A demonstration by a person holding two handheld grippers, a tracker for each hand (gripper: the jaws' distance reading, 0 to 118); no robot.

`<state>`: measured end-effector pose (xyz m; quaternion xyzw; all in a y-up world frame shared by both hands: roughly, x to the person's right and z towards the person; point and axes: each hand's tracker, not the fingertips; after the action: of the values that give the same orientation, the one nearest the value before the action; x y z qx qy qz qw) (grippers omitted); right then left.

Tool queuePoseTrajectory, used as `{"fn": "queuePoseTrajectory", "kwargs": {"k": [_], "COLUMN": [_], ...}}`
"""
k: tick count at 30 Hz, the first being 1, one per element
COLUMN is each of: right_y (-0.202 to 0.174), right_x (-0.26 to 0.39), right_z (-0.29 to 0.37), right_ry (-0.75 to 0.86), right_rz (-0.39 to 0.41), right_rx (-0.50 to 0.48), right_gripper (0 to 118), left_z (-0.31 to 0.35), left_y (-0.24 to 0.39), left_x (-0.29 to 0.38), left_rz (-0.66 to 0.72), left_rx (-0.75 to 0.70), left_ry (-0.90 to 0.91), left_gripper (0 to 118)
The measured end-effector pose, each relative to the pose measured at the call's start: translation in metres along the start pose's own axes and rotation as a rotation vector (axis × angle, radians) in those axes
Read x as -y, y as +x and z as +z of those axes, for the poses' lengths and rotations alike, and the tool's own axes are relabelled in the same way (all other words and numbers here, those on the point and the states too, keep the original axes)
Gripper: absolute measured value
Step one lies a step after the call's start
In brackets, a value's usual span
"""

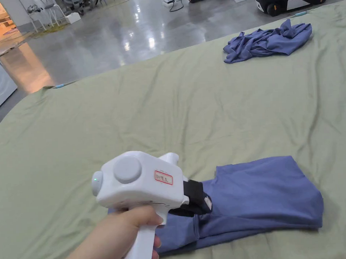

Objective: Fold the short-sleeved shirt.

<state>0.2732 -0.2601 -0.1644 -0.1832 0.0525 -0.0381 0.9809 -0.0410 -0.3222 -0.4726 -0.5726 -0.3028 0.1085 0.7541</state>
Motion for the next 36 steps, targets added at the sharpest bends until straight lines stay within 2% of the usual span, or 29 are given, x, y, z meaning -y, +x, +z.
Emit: {"fn": "queuePoseTrajectory", "kwargs": {"k": [4,8,10,12,15,16,18,19,20,26,27,28,29,30,32,34,36], "right_y": [-0.006,-0.011,-0.013,-0.009,-0.008,-0.009,-0.012,-0.037,-0.042,-0.051,-0.047,-0.047,-0.048,-0.048,-0.049,-0.052,-0.058], "right_x": [-0.003,-0.006,-0.007,-0.006,-0.005,-0.005,-0.006,-0.015,-0.016,-0.017,-0.016,-0.016,-0.016,-0.016,-0.016,-0.017,-0.019], "right_z": [-0.003,-0.007,-0.010,-0.010,-0.011,-0.011,-0.012,-0.028,-0.030,-0.035,-0.032,-0.032,-0.032,-0.031,-0.031,-0.032,-0.036], "right_ry": [-0.011,-0.023,-0.031,-0.042,-0.063,-0.071,-0.081,-0.084,-0.084,-0.103,-0.109,-0.114,-0.118,-0.121,-0.122,-0.123,-0.119], "right_rz": [0.018,0.042,0.053,0.058,0.068,0.077,0.093,0.102,0.105,0.115,0.117,0.118,0.117,0.118,0.127,0.137,0.135], "right_rx": [-0.005,-0.019,-0.021,-0.019,-0.019,-0.015,-0.015,-0.015,-0.013,-0.006,-0.004,-0.001,0.001,-0.001,-0.008,-0.006,-0.003], "right_gripper": [8,8,8,8,8,8,8,8,8,8,8,8,8,8,8,8,8], "left_z": [0.073,0.127,0.142,0.143,0.130,0.123,0.101,0.092,0.083,0.051,0.049,0.050,0.048,0.045,0.047,0.064,0.080], "left_y": [-0.027,-0.119,-0.167,-0.216,-0.249,-0.255,-0.259,-0.262,-0.264,-0.243,-0.232,-0.222,-0.216,-0.221,-0.236,-0.242,-0.251], "left_x": [0.019,0.049,0.071,0.082,0.097,0.098,0.093,0.093,0.089,0.050,0.044,0.040,0.036,0.035,0.034,0.038,0.040], "left_rz": [-0.051,0.096,0.170,0.283,0.418,0.436,0.436,0.446,0.453,0.405,0.354,0.313,0.279,0.312,0.399,0.361,0.371], "left_rx": [0.010,-0.001,-0.048,0.075,0.276,0.311,0.442,0.547,0.609,0.628,0.576,0.468,0.345,0.228,0.418,0.344,0.341], "left_ry": [0.167,0.277,0.384,0.314,0.345,0.350,0.274,0.245,0.221,0.198,0.193,0.195,0.194,0.187,0.119,0.156,0.161], "left_gripper": [10,10,4,4,6,25,114,118,118,118,105,47,9,9,9,9,9]}}
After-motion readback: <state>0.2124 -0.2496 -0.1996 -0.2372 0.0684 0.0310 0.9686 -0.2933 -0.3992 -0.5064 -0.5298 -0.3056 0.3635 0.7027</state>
